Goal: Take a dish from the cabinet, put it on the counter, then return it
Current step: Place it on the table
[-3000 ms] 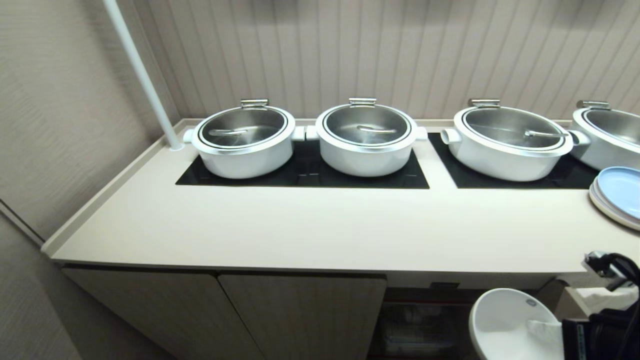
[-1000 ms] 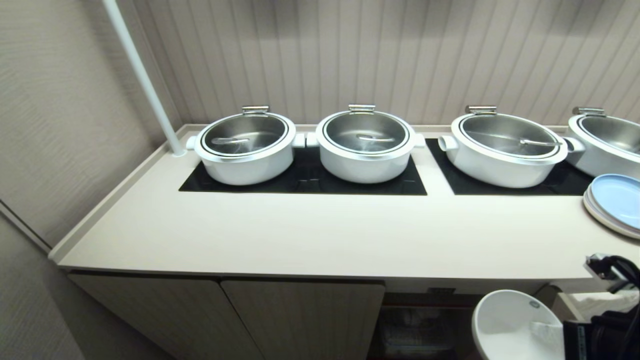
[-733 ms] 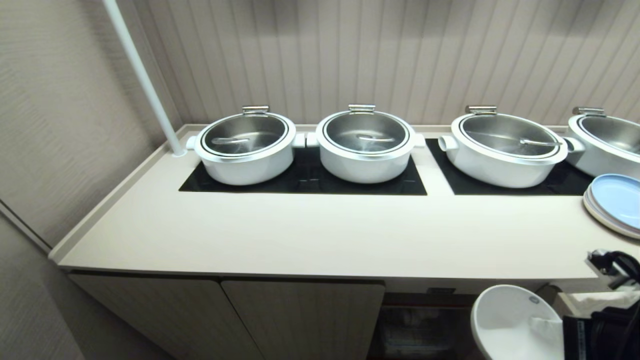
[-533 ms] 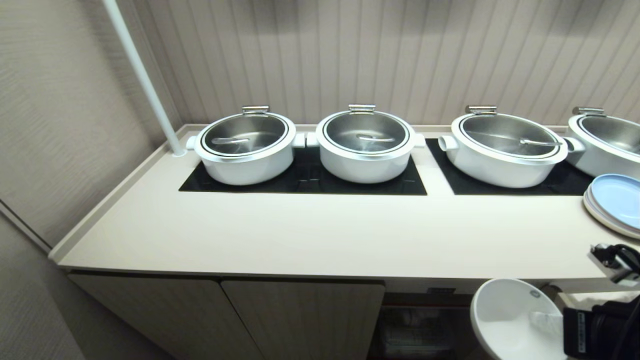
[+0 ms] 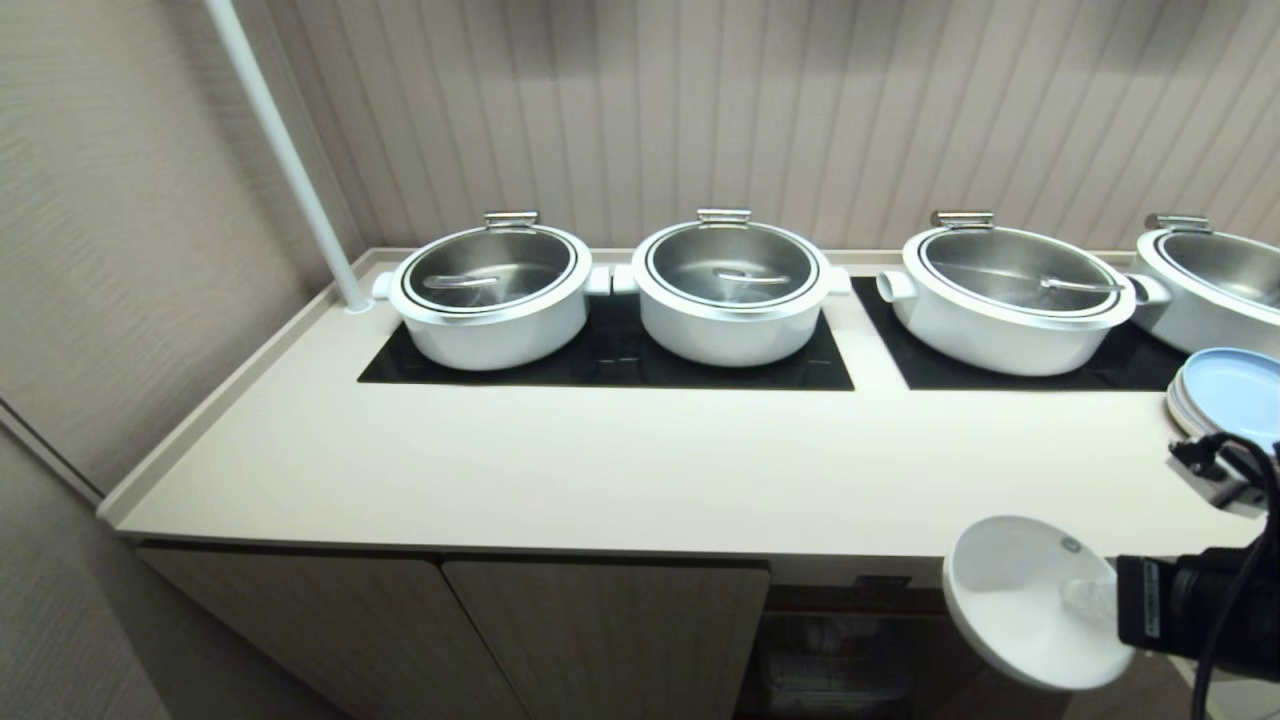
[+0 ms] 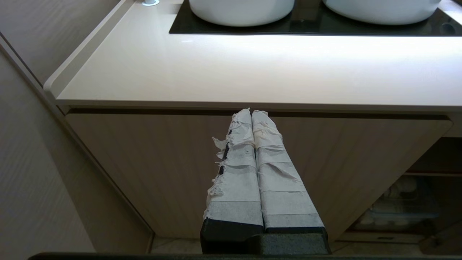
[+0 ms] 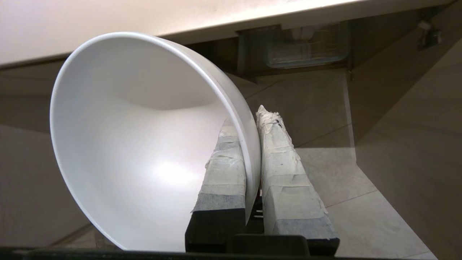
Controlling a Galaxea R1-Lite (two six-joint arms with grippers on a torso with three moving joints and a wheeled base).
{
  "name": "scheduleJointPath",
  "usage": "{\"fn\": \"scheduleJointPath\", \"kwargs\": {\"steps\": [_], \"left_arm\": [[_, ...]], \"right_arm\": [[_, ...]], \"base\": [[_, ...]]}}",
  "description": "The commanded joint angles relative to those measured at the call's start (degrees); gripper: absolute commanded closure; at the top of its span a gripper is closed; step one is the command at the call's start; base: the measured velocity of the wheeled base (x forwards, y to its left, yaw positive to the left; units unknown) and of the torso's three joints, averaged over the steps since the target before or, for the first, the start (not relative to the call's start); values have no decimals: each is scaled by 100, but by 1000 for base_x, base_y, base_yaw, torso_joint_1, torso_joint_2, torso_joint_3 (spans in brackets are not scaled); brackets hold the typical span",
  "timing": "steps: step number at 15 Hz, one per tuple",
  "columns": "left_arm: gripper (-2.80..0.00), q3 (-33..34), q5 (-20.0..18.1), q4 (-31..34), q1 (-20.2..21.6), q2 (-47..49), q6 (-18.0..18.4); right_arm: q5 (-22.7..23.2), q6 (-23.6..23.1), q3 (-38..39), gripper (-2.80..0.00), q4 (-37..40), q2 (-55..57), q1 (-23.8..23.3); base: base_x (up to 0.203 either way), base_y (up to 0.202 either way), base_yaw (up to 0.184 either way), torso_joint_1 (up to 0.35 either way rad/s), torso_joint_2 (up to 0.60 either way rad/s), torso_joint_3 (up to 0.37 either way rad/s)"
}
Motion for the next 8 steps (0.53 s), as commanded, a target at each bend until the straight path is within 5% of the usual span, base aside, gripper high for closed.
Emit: {"fn": "scheduleJointPath", "kwargs": {"steps": [1,8], "left_arm": [[0,5,1,0,0,0,-2],[0,-1,1,-1,0,0,-2]], "right_arm": [[12,6,-281,0,36,400,-178],[68,60,-1190,0,38,1707,-352]], "base": [[0,0,0,0,0,0],[0,0,0,0,0,0]]}}
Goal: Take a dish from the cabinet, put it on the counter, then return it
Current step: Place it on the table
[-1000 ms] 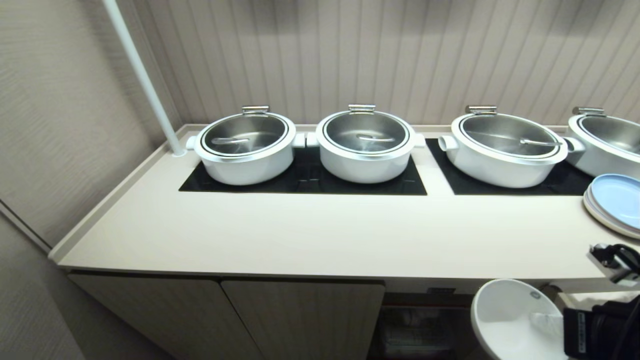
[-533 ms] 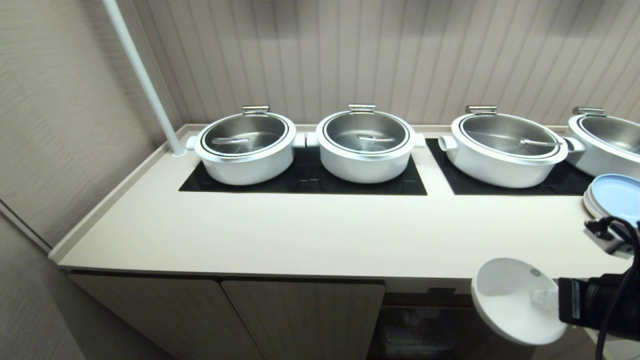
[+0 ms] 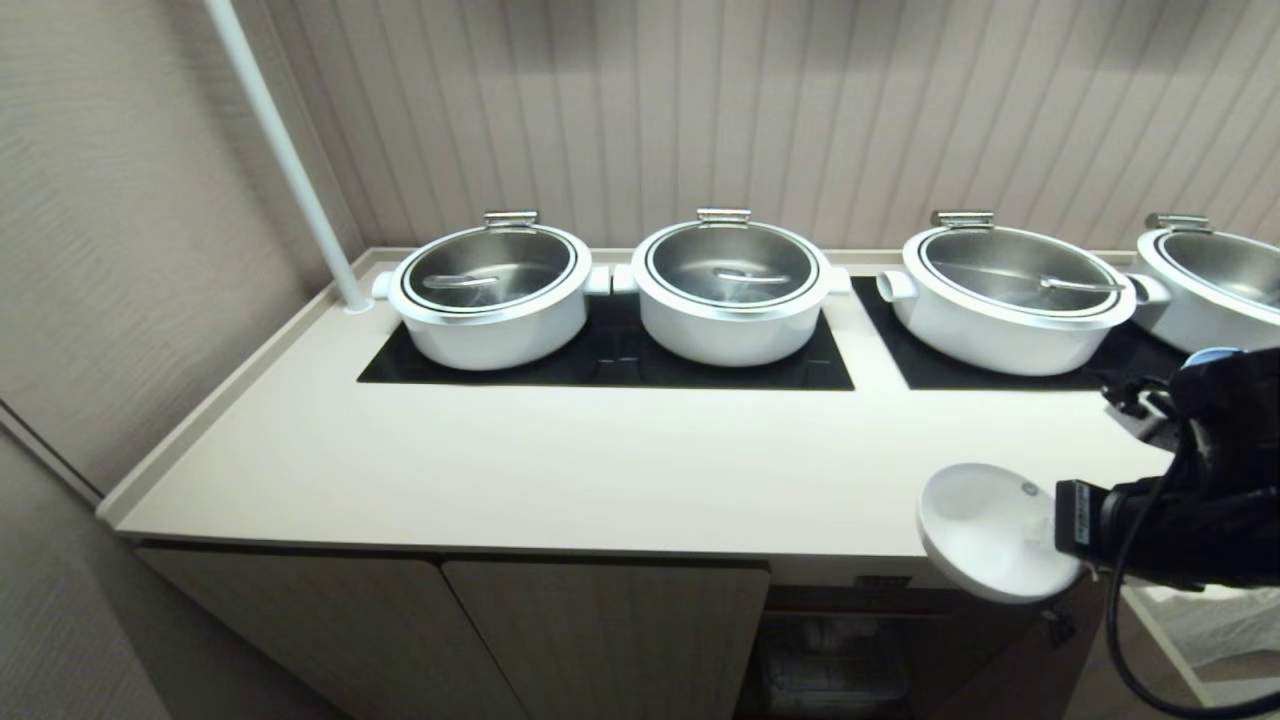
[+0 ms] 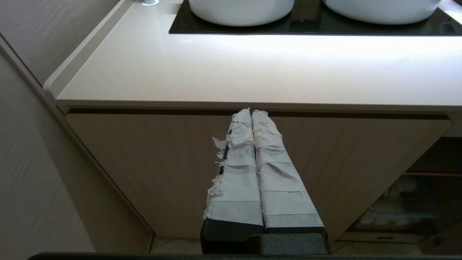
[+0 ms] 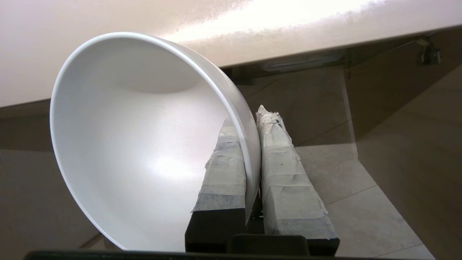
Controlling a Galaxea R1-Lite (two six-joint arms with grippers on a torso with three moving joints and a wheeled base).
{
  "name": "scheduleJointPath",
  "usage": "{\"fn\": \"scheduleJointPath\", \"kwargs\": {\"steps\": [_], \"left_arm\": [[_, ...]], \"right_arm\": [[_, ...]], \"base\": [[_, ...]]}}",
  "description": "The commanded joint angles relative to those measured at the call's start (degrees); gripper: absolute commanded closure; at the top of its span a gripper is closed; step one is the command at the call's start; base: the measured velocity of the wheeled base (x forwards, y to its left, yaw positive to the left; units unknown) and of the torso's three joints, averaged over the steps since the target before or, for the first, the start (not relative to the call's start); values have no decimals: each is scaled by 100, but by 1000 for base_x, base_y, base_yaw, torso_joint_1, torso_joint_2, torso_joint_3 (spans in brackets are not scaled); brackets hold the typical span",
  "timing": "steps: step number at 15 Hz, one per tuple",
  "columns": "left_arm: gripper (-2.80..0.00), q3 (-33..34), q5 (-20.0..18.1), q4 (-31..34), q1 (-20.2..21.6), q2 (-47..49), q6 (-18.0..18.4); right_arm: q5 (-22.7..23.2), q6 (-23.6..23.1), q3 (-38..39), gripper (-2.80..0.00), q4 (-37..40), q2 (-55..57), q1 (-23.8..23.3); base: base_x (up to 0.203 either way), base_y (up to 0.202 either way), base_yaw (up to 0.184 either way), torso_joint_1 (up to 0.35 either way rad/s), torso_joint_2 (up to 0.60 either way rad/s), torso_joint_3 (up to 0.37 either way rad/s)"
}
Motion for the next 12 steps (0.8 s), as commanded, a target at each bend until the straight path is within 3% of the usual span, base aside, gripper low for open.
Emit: {"fn": "scheduleJointPath", "kwargs": {"steps": [1,6,12], "left_arm": [[0,5,0,0,0,0,-3],[0,-4,0,-1,0,0,-3],[0,5,0,0,0,0,-3]], "right_arm": [[25,19,-254,0,0,547,0],[218,544,-1048,0,1,1528,115],[216,610,-1891,0,39,2398,353]], "base": [[0,0,0,0,0,0],[0,0,0,0,0,0],[0,0,0,0,0,0]]}}
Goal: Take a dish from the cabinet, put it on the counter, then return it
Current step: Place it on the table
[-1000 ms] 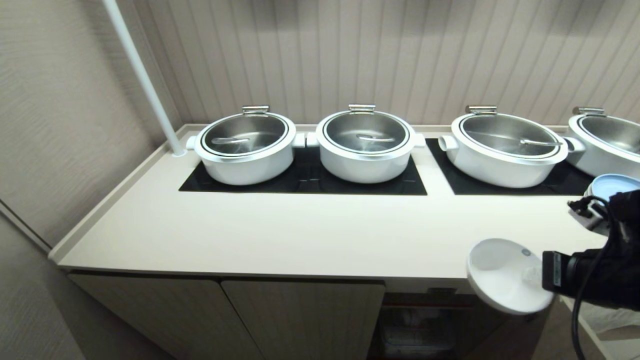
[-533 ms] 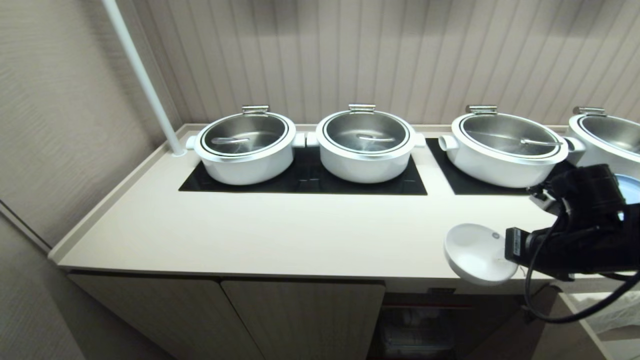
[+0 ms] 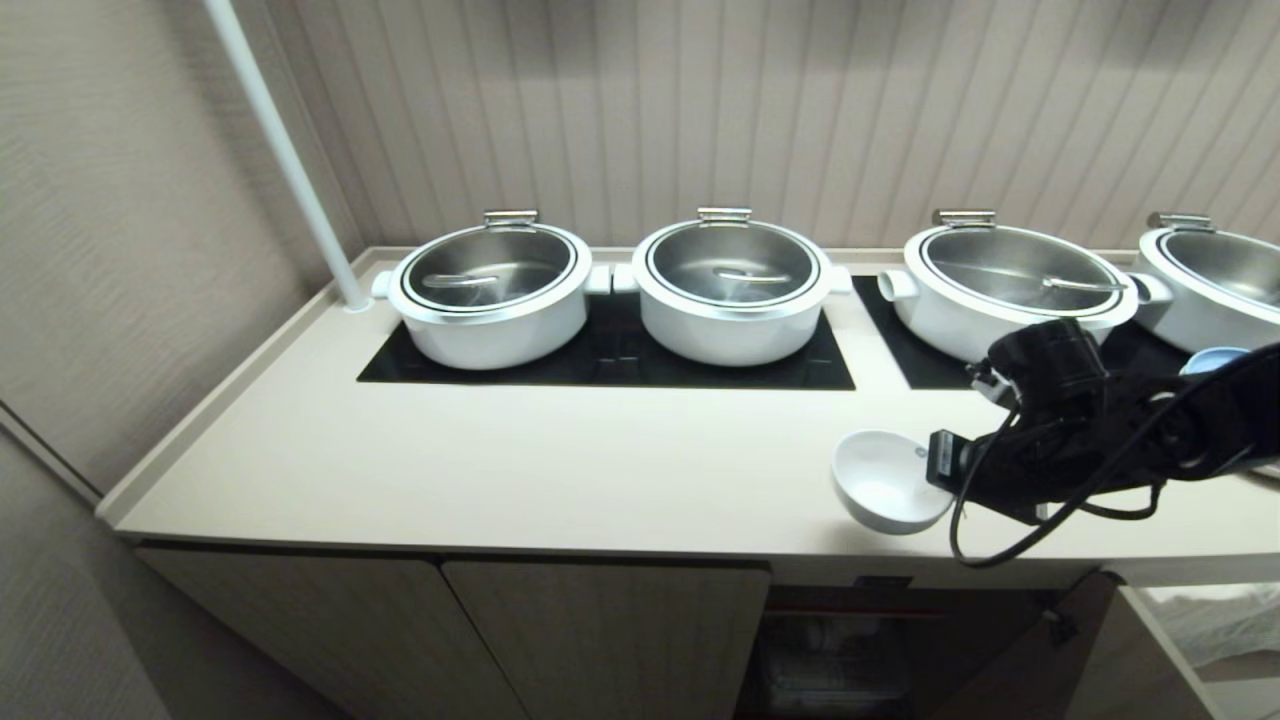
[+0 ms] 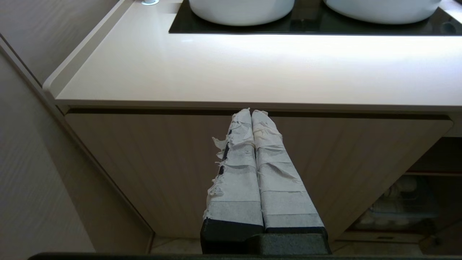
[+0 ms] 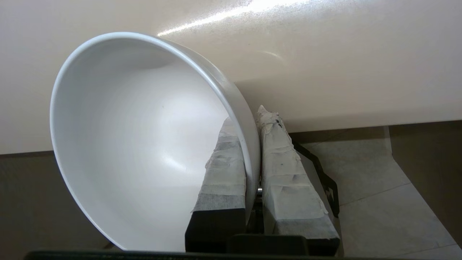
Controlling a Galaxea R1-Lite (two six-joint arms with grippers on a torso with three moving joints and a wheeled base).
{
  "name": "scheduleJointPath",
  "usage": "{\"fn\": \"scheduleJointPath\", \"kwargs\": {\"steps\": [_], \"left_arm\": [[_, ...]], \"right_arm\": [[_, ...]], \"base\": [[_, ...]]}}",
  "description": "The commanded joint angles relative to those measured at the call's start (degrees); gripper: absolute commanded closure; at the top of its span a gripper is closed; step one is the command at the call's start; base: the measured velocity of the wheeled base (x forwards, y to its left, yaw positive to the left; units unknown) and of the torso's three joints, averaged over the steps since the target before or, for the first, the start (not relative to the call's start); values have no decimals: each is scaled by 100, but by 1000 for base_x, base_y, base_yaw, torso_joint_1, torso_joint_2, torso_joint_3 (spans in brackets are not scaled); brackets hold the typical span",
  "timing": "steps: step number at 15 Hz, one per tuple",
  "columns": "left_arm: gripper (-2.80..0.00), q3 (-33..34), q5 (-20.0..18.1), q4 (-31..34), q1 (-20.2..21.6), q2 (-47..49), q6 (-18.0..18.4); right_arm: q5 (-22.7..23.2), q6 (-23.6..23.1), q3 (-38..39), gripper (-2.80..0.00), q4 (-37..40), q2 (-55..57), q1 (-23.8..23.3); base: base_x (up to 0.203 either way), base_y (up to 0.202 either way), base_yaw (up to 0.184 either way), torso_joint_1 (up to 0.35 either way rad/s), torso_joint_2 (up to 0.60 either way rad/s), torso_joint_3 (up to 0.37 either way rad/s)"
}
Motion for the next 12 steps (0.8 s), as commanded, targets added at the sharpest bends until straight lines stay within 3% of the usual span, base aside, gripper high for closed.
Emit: {"fn": "scheduleJointPath", "kwargs": {"steps": [1,7,12], "left_arm": [[0,5,2,0,0,0,-2],[0,-4,2,0,0,0,-2],[0,0,2,-6,0,0,-2]], "right_arm": [[-1,13,-95,0,-11,247,27],[-4,240,-119,0,-42,579,53],[-4,262,-720,0,12,1016,53]], "base": [[0,0,0,0,0,0],[0,0,0,0,0,0],[0,0,0,0,0,0]]}}
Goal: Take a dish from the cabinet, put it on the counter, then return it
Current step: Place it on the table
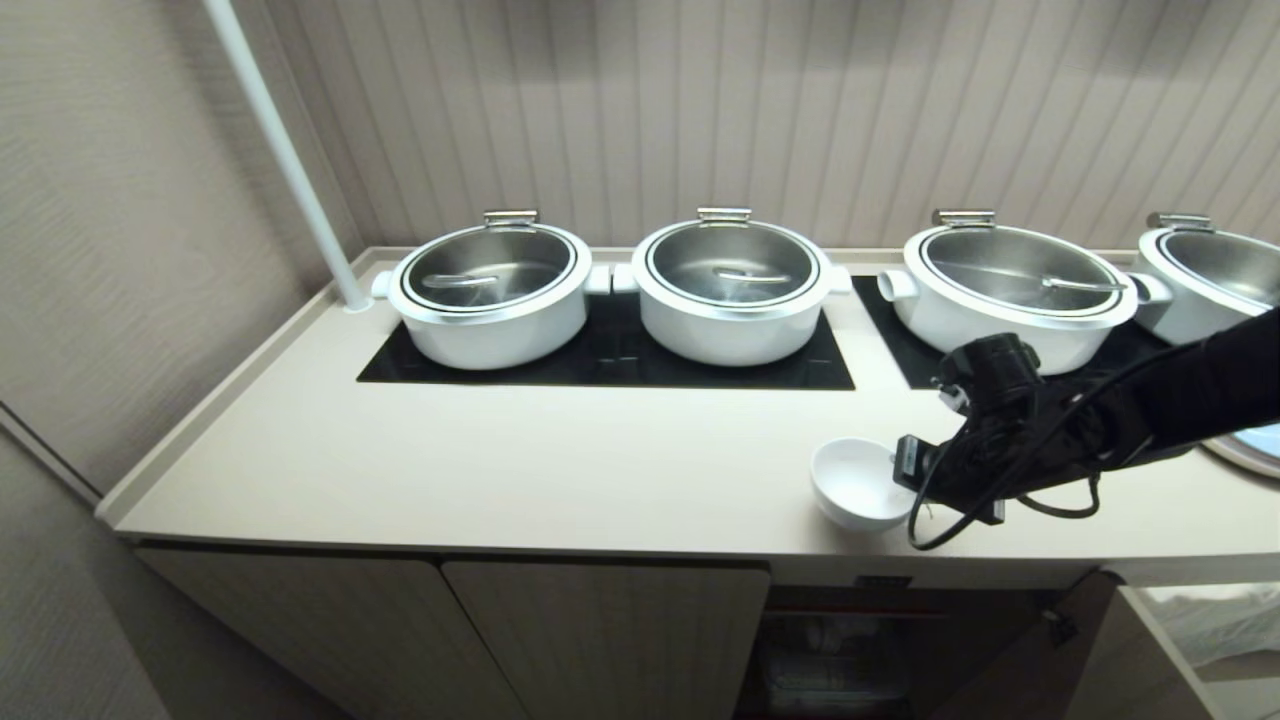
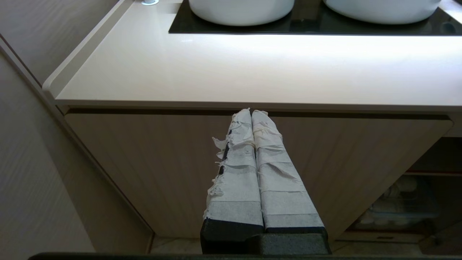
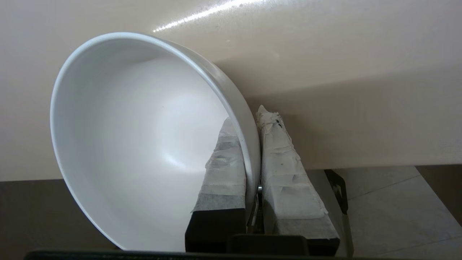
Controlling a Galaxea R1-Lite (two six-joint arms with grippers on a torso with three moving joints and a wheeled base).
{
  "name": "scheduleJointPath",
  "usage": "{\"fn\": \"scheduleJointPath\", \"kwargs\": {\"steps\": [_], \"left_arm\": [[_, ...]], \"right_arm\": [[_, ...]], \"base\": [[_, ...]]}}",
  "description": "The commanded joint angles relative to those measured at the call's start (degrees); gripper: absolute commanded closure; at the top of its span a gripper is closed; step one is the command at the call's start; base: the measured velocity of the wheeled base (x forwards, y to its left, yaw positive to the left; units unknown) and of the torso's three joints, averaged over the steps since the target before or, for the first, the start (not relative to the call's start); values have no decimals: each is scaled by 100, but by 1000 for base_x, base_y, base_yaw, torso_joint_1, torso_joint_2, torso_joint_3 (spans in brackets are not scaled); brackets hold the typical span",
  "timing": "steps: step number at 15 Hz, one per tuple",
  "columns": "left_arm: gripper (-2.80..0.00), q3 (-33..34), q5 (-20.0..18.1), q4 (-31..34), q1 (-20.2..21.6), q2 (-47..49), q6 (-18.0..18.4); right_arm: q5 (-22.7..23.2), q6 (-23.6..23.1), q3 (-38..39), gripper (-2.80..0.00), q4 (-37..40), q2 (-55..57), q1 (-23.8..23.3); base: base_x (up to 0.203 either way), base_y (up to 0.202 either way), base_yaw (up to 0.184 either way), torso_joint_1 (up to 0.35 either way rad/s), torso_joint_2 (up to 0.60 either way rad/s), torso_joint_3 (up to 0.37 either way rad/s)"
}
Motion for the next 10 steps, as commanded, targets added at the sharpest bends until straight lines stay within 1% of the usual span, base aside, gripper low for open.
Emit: {"fn": "scheduleJointPath", "kwargs": {"steps": [1,6,10], "left_arm": [[0,1,0,0,0,0,0],[0,1,0,-2,0,0,0],[0,-2,0,-5,0,0,0]], "right_arm": [[5,19,-223,0,16,234,1],[-3,19,-770,0,55,662,1],[-4,19,-967,0,66,850,1]], "base": [[0,0,0,0,0,0],[0,0,0,0,0,0],[0,0,0,0,0,0]]}}
